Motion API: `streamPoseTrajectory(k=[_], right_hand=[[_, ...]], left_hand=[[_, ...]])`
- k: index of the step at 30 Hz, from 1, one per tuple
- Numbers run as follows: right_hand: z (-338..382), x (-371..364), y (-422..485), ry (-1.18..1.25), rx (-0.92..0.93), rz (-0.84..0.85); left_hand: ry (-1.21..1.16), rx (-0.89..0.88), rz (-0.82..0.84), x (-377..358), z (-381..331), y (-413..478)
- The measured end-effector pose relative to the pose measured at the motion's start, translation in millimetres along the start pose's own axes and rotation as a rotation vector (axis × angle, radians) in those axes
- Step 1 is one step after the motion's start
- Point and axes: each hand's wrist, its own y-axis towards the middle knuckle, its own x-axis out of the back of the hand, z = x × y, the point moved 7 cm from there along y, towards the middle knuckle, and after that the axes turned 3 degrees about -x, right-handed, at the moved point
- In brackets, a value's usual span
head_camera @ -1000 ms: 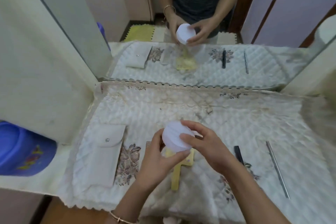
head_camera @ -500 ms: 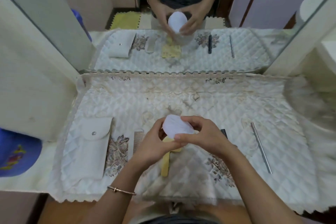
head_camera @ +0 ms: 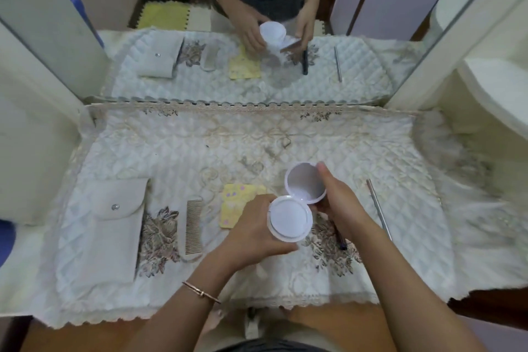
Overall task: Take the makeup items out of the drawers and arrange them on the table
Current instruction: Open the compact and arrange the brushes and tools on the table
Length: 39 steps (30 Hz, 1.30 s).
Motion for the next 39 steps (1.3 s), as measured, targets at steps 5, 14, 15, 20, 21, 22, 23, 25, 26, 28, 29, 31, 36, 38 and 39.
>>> streamPoseTrajectory(k=[5, 14, 15, 20, 21, 22, 23, 25, 26, 28, 29, 31, 36, 38, 39], right_hand=[[2.5, 11.5, 18.9, -0.182, 0.08, -0.209], [8.2, -3.1, 48.4, -0.414, 0.232, -0.093], [11.1, -1.6, 49.6, -0.432, 0.258, -0.114], [17.9, 9.0, 57.8, -0.479, 0.279, -0.182], [18.1, 10.1, 59.7, -0.469, 0.264, -0.182], [18.1, 10.3, 61.0, -0.459, 0.251, -0.177], [18.0, 9.7, 62.0, -0.451, 0.238, -0.168], [17.0, 8.6, 62.1, -0.437, 0.221, -0.144], [16.5, 9.3, 60.9, -0.426, 0.22, -0.136], [14.6, 18.5, 55.5, -0.388, 0.24, -0.173], [13.2, 28.3, 50.9, -0.377, 0.258, -0.232], [7.3, 50.5, 38.3, -0.403, 0.278, -0.378], [-30.1, 61.2, 11.6, -0.582, 0.177, -0.393], [-41.0, 51.3, 7.1, -0.67, 0.139, -0.345], [-44.5, 47.3, 6.2, -0.718, 0.125, -0.329]], left_hand=[[0.29, 0.006, -0.003, -32.4, 18.2, 10.8], [0.536, -0.008, -0.042, -51.4, 29.2, 20.5], [0.536, -0.012, -0.034, -52.3, 28.8, 21.4], [0.558, 0.007, 0.01, -50.5, 31.4, 24.7], [0.564, 0.005, 0.009, -49.4, 30.3, 25.1], [0.566, 0.005, 0.011, -48.9, 28.9, 25.4], [0.564, 0.009, 0.017, -48.9, 28.3, 25.6], [0.556, 0.024, 0.023, -48.9, 28.8, 25.2], [0.56, 0.029, 0.024, -49.0, 29.1, 24.4], [0.584, 0.032, 0.029, -49.8, 29.3, 21.3], [0.591, 0.035, 0.029, -50.5, 28.8, 19.2], [0.584, 0.029, 0.006, -50.7, 25.1, 15.7], [0.47, 0.0, -0.098, -48.6, 9.1, 12.3], [0.404, 0.012, -0.127, -48.2, 5.5, 12.4], [0.379, 0.016, -0.13, -48.9, 3.2, 12.9]])
